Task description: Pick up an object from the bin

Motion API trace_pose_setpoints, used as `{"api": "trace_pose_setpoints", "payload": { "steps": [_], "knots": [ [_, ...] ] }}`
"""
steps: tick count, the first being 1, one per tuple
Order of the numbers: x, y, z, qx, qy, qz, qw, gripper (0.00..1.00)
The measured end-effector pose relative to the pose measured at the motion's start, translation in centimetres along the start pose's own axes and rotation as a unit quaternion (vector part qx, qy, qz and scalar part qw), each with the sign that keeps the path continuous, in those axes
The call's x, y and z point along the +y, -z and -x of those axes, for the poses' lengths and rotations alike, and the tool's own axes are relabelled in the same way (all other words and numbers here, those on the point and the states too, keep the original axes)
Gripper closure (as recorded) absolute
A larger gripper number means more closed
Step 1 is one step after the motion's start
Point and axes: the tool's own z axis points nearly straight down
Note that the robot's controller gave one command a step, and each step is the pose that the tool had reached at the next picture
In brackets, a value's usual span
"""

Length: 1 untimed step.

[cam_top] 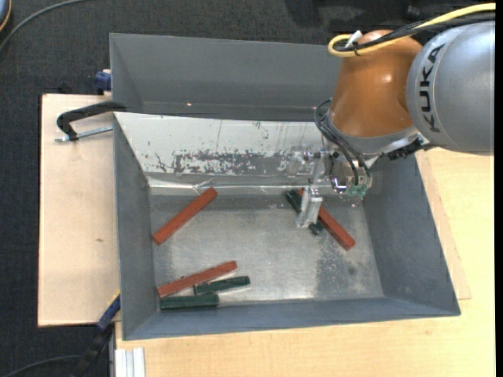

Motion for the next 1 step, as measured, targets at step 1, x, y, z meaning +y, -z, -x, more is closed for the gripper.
{"api": "trace_pose_setpoints", "payload": {
  "steps": [1],
  "knots": [
    [-7.61, -10.18, -4.88, 0.0036, -0.057, -0.001, 0.9984, 0.00]
  ]
}}
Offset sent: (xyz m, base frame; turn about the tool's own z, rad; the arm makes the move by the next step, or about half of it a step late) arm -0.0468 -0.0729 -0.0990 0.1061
